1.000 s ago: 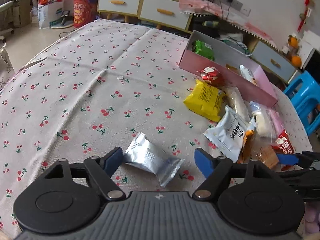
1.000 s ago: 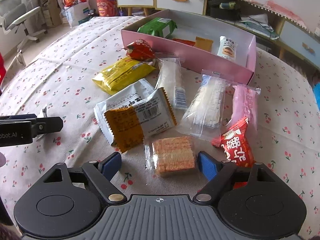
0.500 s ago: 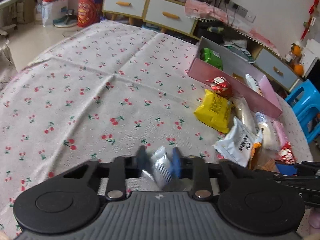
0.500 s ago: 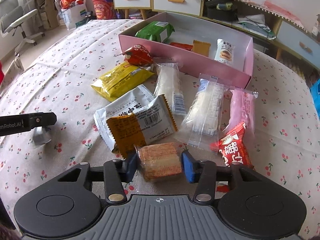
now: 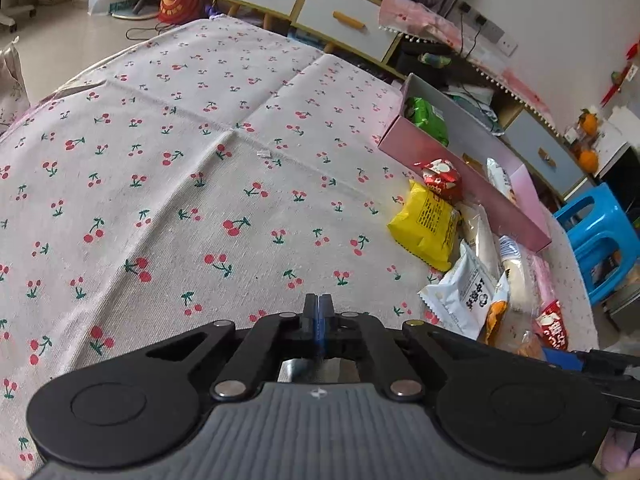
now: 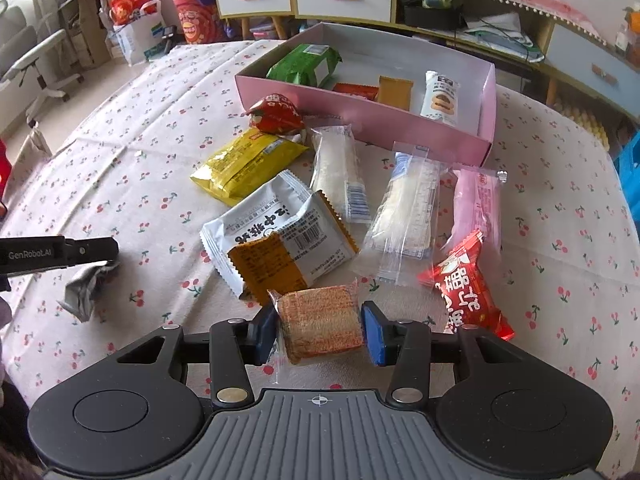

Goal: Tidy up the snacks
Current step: 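Lift silver packet with left tool while right tool carries wafer toward box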

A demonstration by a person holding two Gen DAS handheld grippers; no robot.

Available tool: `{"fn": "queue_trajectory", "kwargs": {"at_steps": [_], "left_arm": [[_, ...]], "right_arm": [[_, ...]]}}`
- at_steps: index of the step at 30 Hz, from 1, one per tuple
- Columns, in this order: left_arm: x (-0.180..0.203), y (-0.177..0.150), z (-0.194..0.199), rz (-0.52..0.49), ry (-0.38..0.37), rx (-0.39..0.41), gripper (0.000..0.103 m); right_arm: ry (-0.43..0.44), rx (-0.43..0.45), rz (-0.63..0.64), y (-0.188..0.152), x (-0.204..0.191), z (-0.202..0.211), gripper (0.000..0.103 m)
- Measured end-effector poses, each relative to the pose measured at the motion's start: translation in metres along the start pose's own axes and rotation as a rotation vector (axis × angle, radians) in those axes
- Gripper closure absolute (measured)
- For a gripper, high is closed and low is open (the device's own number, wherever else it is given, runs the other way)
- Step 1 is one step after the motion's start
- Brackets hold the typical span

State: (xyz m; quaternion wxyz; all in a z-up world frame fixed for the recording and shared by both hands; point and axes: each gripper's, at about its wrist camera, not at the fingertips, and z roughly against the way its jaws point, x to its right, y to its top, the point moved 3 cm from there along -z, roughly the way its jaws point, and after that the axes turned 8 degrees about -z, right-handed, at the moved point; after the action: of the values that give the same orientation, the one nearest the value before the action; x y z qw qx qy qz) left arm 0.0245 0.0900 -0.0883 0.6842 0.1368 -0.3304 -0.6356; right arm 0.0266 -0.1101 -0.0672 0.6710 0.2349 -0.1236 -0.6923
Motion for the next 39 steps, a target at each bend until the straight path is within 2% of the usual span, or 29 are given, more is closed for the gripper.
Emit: {"fn": "queue_trajectory", "kwargs": {"at_steps": [8, 16, 22, 27, 29, 31, 32, 33, 34, 35, 37, 39], "left_arm": [[0.009, 0.004, 0.005, -0.004, -0.033, 0.010, 0.103], [0.021, 0.011, 0.012, -0.045, -0.052, 0.054, 0.103], [0.026, 0.022, 0.018, -0.030, -0.114, 0.074, 0.103], [0.030, 0.034, 0.023, -0.004, -0.195, 0.078, 0.103], [0.033, 0.037, 0.024, -0.010, -0.202, 0.083, 0.103], [0.035, 0.041, 0.025, -0.027, -0.208, 0.063, 0.103], [0.037, 0.042, 0.023, -0.051, -0.210, 0.024, 0.103], [0.039, 0.041, 0.020, -0.086, -0.197, -0.031, 0.101], [0.039, 0.040, 0.019, -0.112, -0.175, -0.057, 0.093], [0.040, 0.037, 0.017, -0.150, -0.120, -0.075, 0.087], [0.038, 0.028, 0.017, -0.210, -0.018, -0.064, 0.060], [0.038, 0.020, 0.012, -0.261, 0.054, -0.084, 0.051]], "right_arm": [[0.025, 0.001, -0.050, 0.003, 0.007, 0.010, 0.059], [0.052, 0.040, -0.070, 0.014, 0.003, 0.025, 0.059], [0.086, 0.061, -0.127, 0.027, 0.009, 0.034, 0.059], [0.116, 0.070, -0.183, 0.040, 0.015, 0.037, 0.059], [0.122, 0.073, -0.198, 0.044, 0.018, 0.038, 0.059], [0.131, 0.073, -0.214, 0.048, 0.021, 0.038, 0.059], [0.139, 0.069, -0.231, 0.050, 0.023, 0.037, 0.059], [0.150, 0.061, -0.249, 0.051, 0.025, 0.036, 0.059], [0.158, 0.051, -0.261, 0.051, 0.027, 0.035, 0.059], [0.164, 0.039, -0.266, 0.051, 0.027, 0.034, 0.059], [0.160, 0.024, -0.257, 0.048, 0.026, 0.031, 0.059], [0.147, 0.005, -0.236, 0.044, 0.024, 0.029, 0.059]]}}
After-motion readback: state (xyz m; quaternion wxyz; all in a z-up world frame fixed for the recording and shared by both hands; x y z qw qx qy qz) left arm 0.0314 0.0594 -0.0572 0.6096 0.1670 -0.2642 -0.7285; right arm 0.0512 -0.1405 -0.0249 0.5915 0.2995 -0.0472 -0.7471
